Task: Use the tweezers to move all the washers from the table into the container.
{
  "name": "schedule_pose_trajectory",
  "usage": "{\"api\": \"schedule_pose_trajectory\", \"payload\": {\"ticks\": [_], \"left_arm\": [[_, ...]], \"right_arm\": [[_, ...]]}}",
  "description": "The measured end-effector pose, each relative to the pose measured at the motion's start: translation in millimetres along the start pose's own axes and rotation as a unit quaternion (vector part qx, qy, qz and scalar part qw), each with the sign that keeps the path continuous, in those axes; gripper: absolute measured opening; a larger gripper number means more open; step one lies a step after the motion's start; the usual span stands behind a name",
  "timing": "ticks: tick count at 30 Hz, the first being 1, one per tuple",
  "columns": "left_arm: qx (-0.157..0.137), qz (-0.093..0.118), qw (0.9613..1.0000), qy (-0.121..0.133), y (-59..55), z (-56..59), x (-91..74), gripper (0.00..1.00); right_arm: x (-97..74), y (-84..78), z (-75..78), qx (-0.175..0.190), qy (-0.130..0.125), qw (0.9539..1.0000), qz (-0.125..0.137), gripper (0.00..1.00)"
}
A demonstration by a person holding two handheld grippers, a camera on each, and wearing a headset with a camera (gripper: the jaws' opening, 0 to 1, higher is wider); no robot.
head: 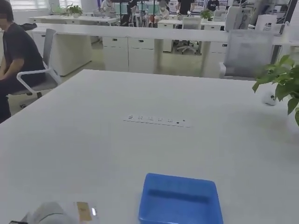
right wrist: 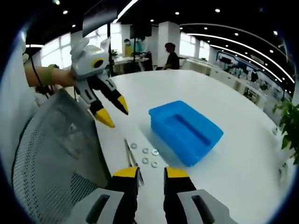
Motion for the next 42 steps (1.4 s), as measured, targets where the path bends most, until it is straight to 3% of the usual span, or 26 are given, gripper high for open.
{"api": "schedule_pose_trajectory", "payload": {"ticks": [4,11,15,21,23,25,26,32,37,40,42], "left_arm": [[0.030,-0.035,0.9981,-0.042,-6.5,4.9,12.5,0.15],[0.061,-0.062,0.9936,-0.072,-11.9,7.4,26.8,0.09],[0.121,-0.097,0.9839,-0.089,-17.3,8.3,32.2,0.05],[0.170,-0.121,0.9723,-0.105,-21.9,11.3,36.8,0.01],[0.191,-0.114,0.9691,-0.107,-19.6,11.3,37.6,0.00],[0.192,-0.119,0.9681,-0.109,-19.9,11.3,37.8,0.00],[0.203,-0.120,0.9654,-0.111,-18.9,10.8,38.4,0.00],[0.229,-0.128,0.9553,-0.135,-19.6,15.6,35.1,0.00],[0.236,-0.113,0.9549,-0.140,-11.5,20.9,27.1,0.00],[0.228,-0.103,0.9575,-0.144,-4.1,24.5,19.5,0.00],[0.233,-0.095,0.9572,-0.144,0.6,26.6,15.2,0.00]], "right_arm": [[12.1,-5.9,-8.0,0.002,0.019,0.9997,-0.013,0.14],[17.7,-19.5,-13.3,0.006,0.039,0.9981,-0.047,0.11],[21.3,-21.2,-12.3,0.027,0.043,0.9977,-0.044,0.13],[24.1,-25.9,-13.7,0.029,0.049,0.9969,-0.055,0.13],[25.1,-27.4,-14.6,0.026,0.053,0.9966,-0.058,0.13],[25.4,-30.1,-14.6,0.002,0.064,0.9957,-0.067,0.13],[25.6,-32.3,-13.9,-0.014,0.066,0.9949,-0.075,0.13],[29.0,-32.3,-14.4,-0.020,0.078,0.9941,-0.073,0.15],[32.1,-32.5,-14.6,-0.028,0.083,0.9934,-0.074,0.15],[33.5,-32.2,-16.2,-0.031,0.088,0.9929,-0.073,0.15],[34.2,-31.2,-16.9,-0.032,0.090,0.9929,-0.071,0.15]]}}
Point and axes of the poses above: the centre of the closed fingertips' face, and the gripper's own axes: x roughly forward along the fingers, z roughly to its right, y roughly out of its top, the point moved 4 cm from there along -x, roughly backward along the fingers, and after that the axes turned 15 degrees about z, right-handed, at the moved point
